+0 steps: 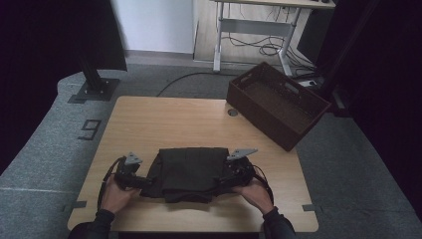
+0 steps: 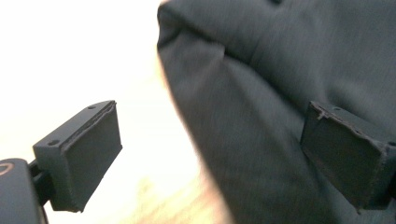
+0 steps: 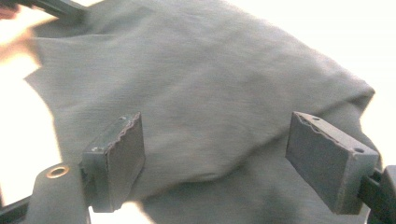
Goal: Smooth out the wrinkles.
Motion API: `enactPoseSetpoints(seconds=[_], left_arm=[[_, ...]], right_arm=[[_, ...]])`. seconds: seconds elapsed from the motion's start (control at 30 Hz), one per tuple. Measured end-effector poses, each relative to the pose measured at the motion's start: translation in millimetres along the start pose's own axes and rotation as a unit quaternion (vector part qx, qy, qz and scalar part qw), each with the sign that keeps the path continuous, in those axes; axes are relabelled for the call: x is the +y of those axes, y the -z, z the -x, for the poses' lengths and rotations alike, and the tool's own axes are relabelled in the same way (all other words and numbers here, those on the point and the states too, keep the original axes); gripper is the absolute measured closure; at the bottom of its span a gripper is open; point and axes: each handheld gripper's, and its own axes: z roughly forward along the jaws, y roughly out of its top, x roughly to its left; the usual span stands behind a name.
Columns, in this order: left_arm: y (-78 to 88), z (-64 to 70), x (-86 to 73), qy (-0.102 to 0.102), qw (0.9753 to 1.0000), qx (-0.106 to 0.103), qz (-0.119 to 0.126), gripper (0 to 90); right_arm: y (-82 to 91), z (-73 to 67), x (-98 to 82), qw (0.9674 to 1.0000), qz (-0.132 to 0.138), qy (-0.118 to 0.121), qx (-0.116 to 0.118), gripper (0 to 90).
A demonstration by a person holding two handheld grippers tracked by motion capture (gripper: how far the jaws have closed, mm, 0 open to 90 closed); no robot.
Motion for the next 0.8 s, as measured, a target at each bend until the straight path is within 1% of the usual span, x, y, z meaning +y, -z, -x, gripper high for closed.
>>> enactPoseSetpoints(seconds=[0.13, 0.23, 0.3, 0.33, 0.4, 0.43, 0.47, 0.5, 0.53, 0.57, 0.6, 0.67, 0.7, 0.8], left_arm=[[-1.7, -1.0, -13.5, 0.017, 0.9998, -0.011, -0.002, 5.1], [-2.0, 0.2, -18.7, 0.021, 0.9997, -0.01, -0.005, 5.1], [-2.9, 1.7, -19.8, 0.021, 0.9997, -0.009, -0.008, 5.2], [-3.9, 2.7, -19.9, 0.019, 0.9998, -0.006, -0.01, 5.2], [-7.8, 4.6, -20.3, 0.016, 0.9997, 0.0, -0.02, 5.4], [-9.5, 5.3, -20.7, 0.014, 0.9996, 0.003, -0.024, 5.4], [-12.2, 6.2, -21.7, 0.012, 0.9995, 0.007, -0.03, 5.5], [-12.8, 6.3, -22.4, 0.014, 0.9995, 0.007, -0.027, 5.4], [-12.8, 6.4, -22.4, 0.014, 0.9995, 0.009, -0.028, 5.2], [-12.8, 6.5, -22.3, 0.013, 0.9994, 0.012, -0.03, 5.3], [-13.1, 6.3, -22.6, 0.013, 0.9994, 0.015, -0.029, 5.3], [-13.3, 5.3, -23.5, 0.014, 0.9993, 0.019, -0.028, 4.2], [-13.2, 4.7, -23.9, 0.014, 0.9993, 0.021, -0.027, 4.1], [-12.2, 2.4, -25.7, 0.017, 0.9993, 0.024, -0.024, 3.8]], right_arm=[[-4.0, -19.7, 2.6, 0.9993, -0.01, 0.016, 0.034, 19.1], [-10.8, -34.4, 2.3, 0.9979, -0.02, 0.034, 0.051, 18.1], [-15.7, -43.1, 1.3, 0.9969, -0.023, 0.041, 0.062, 17.5], [-18.6, -47.1, 0.2, 0.9965, -0.027, 0.052, 0.06, 17.6], [-24.5, -53.7, -2.8, 0.9951, -0.041, 0.079, 0.045, 18.2], [-28.6, -56.7, -5.8, 0.9938, -0.05, 0.094, 0.033, 20.6], [-30.6, -57.5, -7.6, 0.9929, -0.054, 0.104, 0.023, 24.0], [-33.0, -58.8, -10.6, 0.9915, -0.057, 0.116, 0.003, 29.8], [-34.1, -58.6, -12.9, 0.9898, -0.059, 0.129, -0.009, 33.8], [-34.4, -58.4, -15.1, 0.9892, -0.061, 0.133, -0.016, 44.1], [-33.6, -57.4, -16.7, 0.989, -0.063, 0.133, -0.015, 57.9], [-31.4, -55.0, -18.7, 0.9906, -0.062, 0.121, -0.011, 75.8], [-29.7, -53.6, -19.3, 0.9913, -0.06, 0.117, -0.008, 81.7], [-20.5, -49.3, -18.8, 0.991, -0.059, 0.119, -0.02, 83.1]])
